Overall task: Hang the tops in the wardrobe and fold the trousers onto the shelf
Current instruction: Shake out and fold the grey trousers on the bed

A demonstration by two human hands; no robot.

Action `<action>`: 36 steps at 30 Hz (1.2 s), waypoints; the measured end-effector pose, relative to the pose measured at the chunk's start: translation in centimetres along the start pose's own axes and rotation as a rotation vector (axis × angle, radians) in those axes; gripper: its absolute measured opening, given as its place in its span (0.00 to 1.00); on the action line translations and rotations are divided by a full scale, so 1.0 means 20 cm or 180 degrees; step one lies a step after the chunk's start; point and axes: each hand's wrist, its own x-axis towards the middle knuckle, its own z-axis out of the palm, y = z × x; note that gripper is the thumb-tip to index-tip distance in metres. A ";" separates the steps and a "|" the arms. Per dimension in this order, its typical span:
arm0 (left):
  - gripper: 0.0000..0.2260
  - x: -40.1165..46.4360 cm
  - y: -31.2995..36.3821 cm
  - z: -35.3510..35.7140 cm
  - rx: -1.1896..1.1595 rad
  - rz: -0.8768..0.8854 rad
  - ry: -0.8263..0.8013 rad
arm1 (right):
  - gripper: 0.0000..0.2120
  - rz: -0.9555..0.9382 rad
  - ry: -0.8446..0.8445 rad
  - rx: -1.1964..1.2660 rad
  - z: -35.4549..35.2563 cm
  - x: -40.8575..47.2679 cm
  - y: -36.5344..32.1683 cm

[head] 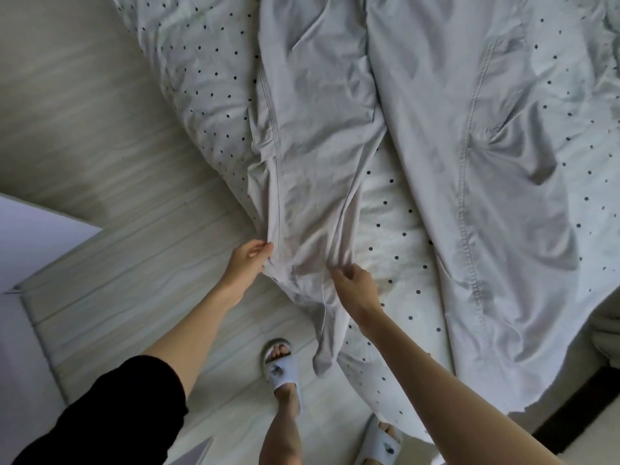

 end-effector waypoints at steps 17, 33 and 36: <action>0.14 -0.77 -0.19 0.33 -0.0597 0.0364 -0.0390 | 0.09 -0.0448 -0.1242 0.1707 -0.58 -0.53 0.10; 0.05 -0.94 -0.15 0.62 0.0104 0.0553 -0.0077 | 0.10 -0.0599 -0.0795 0.0686 -0.88 -0.72 0.35; 0.03 -1.02 -0.19 0.58 0.0083 0.0702 0.0150 | 0.09 -0.0402 -0.0770 0.0851 -0.91 -0.72 0.44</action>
